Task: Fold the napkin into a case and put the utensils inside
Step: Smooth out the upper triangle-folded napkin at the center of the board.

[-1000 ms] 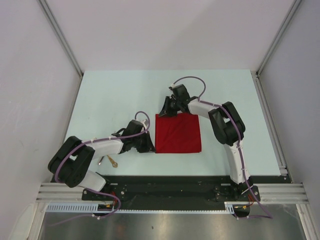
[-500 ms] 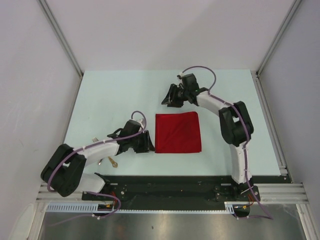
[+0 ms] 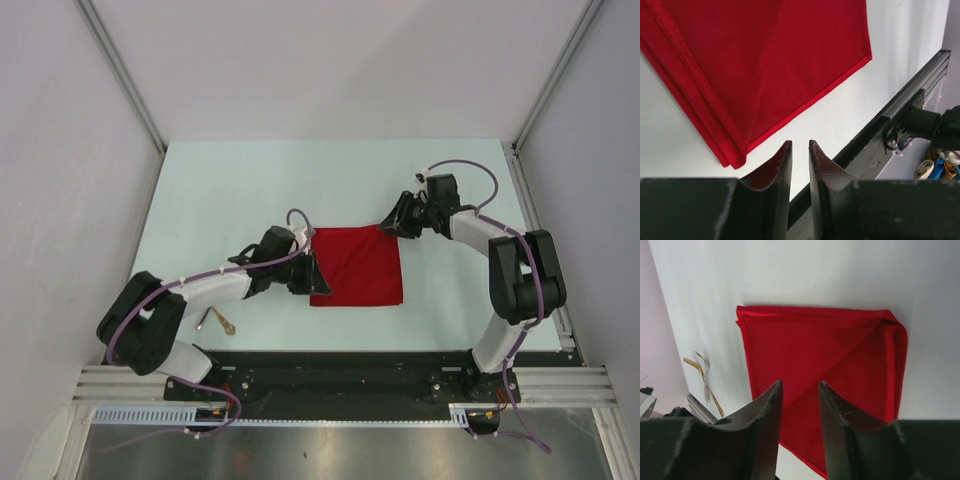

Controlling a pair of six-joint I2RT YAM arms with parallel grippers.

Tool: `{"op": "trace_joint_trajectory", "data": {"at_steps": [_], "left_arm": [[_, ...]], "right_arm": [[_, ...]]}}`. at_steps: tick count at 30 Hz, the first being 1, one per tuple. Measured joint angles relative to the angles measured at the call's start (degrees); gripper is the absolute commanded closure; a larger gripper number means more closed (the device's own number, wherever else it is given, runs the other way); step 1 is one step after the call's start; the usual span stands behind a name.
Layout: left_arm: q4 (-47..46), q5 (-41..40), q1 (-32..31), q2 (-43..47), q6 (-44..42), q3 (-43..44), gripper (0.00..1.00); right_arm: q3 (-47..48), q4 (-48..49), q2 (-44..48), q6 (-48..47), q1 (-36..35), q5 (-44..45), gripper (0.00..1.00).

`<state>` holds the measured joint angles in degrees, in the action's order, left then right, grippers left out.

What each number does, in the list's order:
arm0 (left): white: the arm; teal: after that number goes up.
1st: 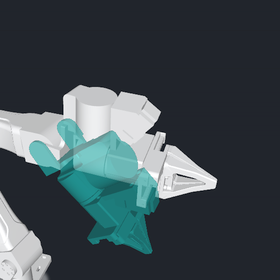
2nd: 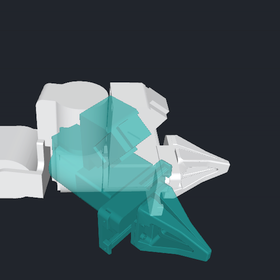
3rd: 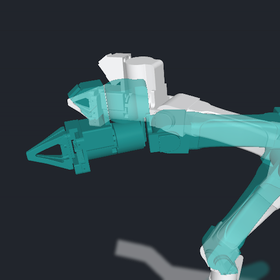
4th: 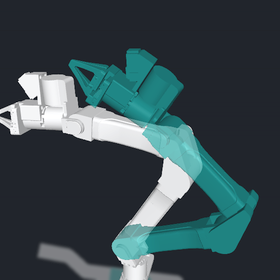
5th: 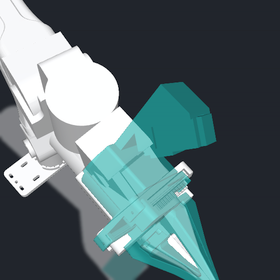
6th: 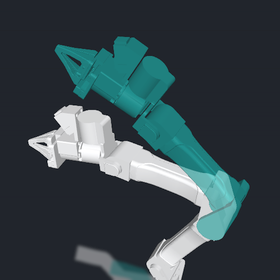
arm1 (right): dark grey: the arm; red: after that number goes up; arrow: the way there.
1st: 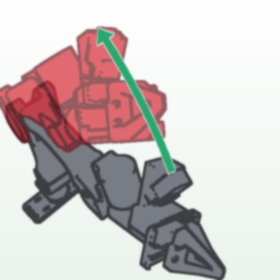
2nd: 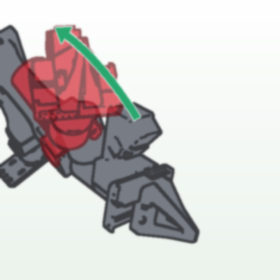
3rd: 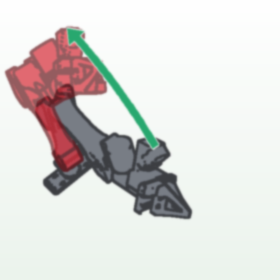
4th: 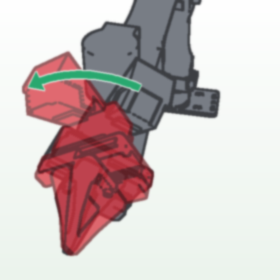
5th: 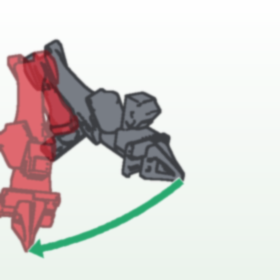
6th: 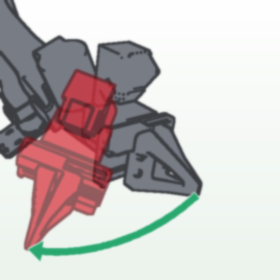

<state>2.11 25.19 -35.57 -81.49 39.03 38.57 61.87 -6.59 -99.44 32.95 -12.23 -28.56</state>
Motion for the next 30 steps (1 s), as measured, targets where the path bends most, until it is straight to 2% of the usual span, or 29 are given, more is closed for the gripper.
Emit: {"op": "trace_joint_trajectory", "data": {"at_steps": [6,19,25,30], "left_arm": [[-1.25,1.81,-0.31,-5.38,-0.02,0.44,0.80],[-0.09,-1.42,2.21,-6.29,-1.90,-1.36,0.83],[0.17,-2.58,3.32,-6.86,-3.02,-2.29,0.84],[0.09,-2.47,3.52,-6.88,-3.08,-2.34,0.83]], "right_arm": [[-0.83,2.56,-3.56,0.07,0.83,-2.10,0.74],[-1.22,9.40,-7.34,1.60,2.14,-4.63,0.80],[-0.87,10.16,-9.09,2.12,2.99,-4.92,0.76],[-0.31,10.16,-9.16,2.23,3.96,-4.90,0.65]]}}
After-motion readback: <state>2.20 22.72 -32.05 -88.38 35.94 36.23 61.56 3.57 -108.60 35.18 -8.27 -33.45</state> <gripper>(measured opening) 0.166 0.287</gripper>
